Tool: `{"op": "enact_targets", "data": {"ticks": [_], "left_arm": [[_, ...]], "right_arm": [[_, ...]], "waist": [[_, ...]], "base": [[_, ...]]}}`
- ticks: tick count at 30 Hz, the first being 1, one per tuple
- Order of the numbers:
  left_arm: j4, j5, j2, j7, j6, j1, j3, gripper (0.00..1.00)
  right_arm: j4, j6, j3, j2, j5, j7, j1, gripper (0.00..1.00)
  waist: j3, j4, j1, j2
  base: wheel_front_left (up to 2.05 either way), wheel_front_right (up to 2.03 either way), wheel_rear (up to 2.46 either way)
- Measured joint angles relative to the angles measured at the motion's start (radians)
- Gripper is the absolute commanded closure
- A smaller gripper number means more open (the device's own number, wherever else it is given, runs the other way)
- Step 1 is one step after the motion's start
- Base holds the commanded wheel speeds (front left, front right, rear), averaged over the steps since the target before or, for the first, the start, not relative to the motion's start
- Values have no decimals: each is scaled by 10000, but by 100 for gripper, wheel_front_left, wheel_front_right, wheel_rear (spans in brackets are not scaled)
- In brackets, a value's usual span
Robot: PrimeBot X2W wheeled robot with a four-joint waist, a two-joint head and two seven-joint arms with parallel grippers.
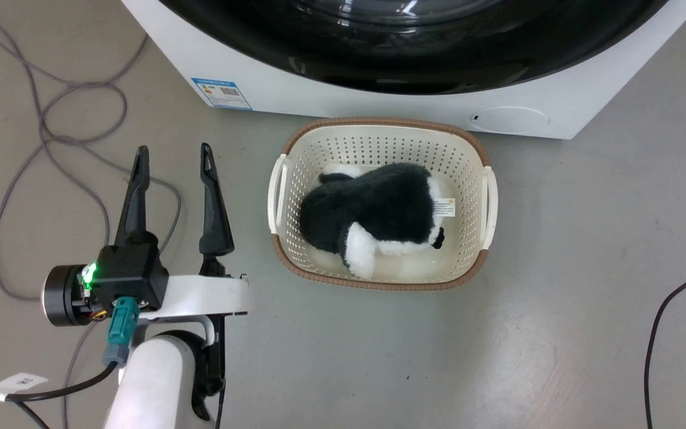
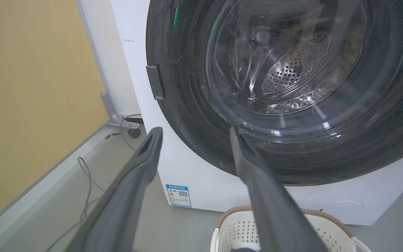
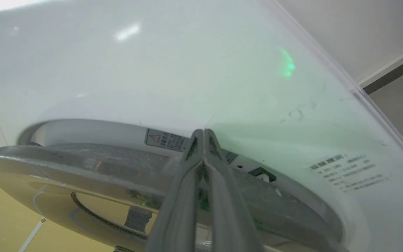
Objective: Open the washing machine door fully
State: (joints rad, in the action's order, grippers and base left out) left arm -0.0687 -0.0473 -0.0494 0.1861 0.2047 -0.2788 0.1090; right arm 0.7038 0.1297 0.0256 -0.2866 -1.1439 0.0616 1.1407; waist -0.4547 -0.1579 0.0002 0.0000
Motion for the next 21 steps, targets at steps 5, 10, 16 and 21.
{"op": "enact_targets", "data": {"ticks": [5,10,16,21], "left_arm": [[2,2,-2,90,82,-89,36,0],[10,0,0,186,213,-131,94,0],[102,0,0,307,224,-133,94,0],[221,0,-2,430,224,-128,82,0]], "right_arm": [[368,4,270,-161,-581,838,315,100],[616,6,573,-556,-1183,2048,600,100],[920,-10,853,-809,-2023,3262,836,100],[1145,-10,1239,-857,-2520,3862,839,100]], "waist": [[-98,-45,-1,0],[-127,-66,-2,0],[23,-42,-1,0],[228,-4,-1,1]], "base": [[0,0,0],[0,0,0],[0,0,0],[0,0,0]]}}
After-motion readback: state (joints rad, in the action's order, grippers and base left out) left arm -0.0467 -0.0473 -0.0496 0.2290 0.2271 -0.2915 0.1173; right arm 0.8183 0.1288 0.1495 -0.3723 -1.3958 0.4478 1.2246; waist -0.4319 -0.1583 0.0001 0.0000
